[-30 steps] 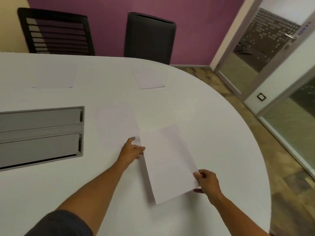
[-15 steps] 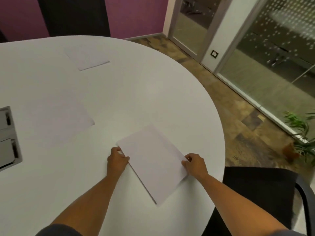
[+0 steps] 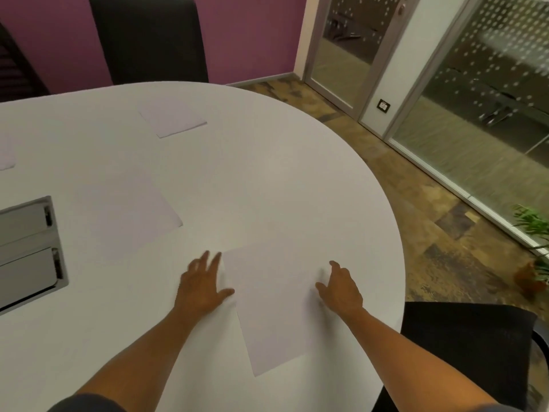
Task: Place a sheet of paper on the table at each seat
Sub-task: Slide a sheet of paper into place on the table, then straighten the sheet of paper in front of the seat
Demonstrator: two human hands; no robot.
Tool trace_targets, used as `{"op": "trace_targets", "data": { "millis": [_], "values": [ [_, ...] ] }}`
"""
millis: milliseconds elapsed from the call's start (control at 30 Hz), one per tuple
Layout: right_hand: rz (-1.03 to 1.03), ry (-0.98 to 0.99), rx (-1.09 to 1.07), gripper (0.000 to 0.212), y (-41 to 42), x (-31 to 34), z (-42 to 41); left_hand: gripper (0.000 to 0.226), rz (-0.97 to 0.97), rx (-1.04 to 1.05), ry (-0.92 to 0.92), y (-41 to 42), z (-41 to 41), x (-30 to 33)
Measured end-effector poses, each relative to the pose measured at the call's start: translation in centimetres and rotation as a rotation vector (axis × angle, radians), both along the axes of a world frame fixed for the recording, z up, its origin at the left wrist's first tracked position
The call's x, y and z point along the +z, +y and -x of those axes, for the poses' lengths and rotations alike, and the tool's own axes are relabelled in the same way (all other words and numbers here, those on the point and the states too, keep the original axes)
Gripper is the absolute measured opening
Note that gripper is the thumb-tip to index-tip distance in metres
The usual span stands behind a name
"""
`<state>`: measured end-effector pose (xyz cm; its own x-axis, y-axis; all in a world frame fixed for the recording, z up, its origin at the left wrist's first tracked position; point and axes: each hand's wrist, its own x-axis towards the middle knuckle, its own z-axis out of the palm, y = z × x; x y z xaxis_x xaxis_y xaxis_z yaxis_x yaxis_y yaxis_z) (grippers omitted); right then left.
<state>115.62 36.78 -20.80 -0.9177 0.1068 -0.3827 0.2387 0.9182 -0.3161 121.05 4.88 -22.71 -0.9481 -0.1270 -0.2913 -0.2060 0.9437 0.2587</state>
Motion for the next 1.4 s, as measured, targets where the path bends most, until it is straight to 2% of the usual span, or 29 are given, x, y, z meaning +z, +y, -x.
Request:
{"op": "trace_targets", "data": {
  "millis": [67, 133, 233, 433, 900, 1033, 1200, 1400],
  "values": [
    [-0.006, -0.027, 0.211, 0.074, -1.4, 0.2, 0.0, 0.101, 0.049, -0.278, -0.105, -0.7, -0.4, -0.4],
    [-0.105, -0.121, 0.478, 0.08, -3.0, -0.4, -0.7, 0.101, 0.036, -0.411, -0.195, -0.6, -1.1, -1.0],
    [-0.231, -0.258, 0.634, 0.095, -4.2, -2.0, -1.8, 0.099, 0.031, -0.364, -0.239, 0.7, -2.5, -2.7],
    [-0.346, -0.263, 0.758, 0.098, -4.2, -1.8, -0.9, 0.102, 0.057, -0.188, -0.22, 3.5, -4.1, -4.0],
    [-0.337, -0.258, 0.769, 0.099, -4.3, -1.4, -0.2, 0.109, 0.032, -0.199, -0.231, 3.8, -3.6, -4.6],
    [-0.314, -0.121, 0.672, 0.096, -6.1, -1.0, 0.1, 0.113, 0.015, -0.229, -0.089, 1.7, -3.0, -4.2],
    [-0.174, 0.014, 0.707, 0.093, -12.6, 1.1, 4.0, 0.11, 0.121, -0.123, 0.155, -5.7, 0.4, -1.6],
    [-0.066, 0.072, 0.812, 0.093, -25.2, 1.8, 8.0, 0.11, 0.254, 0.096, 0.184, -16.4, 3.0, 0.7]
  ]
}}
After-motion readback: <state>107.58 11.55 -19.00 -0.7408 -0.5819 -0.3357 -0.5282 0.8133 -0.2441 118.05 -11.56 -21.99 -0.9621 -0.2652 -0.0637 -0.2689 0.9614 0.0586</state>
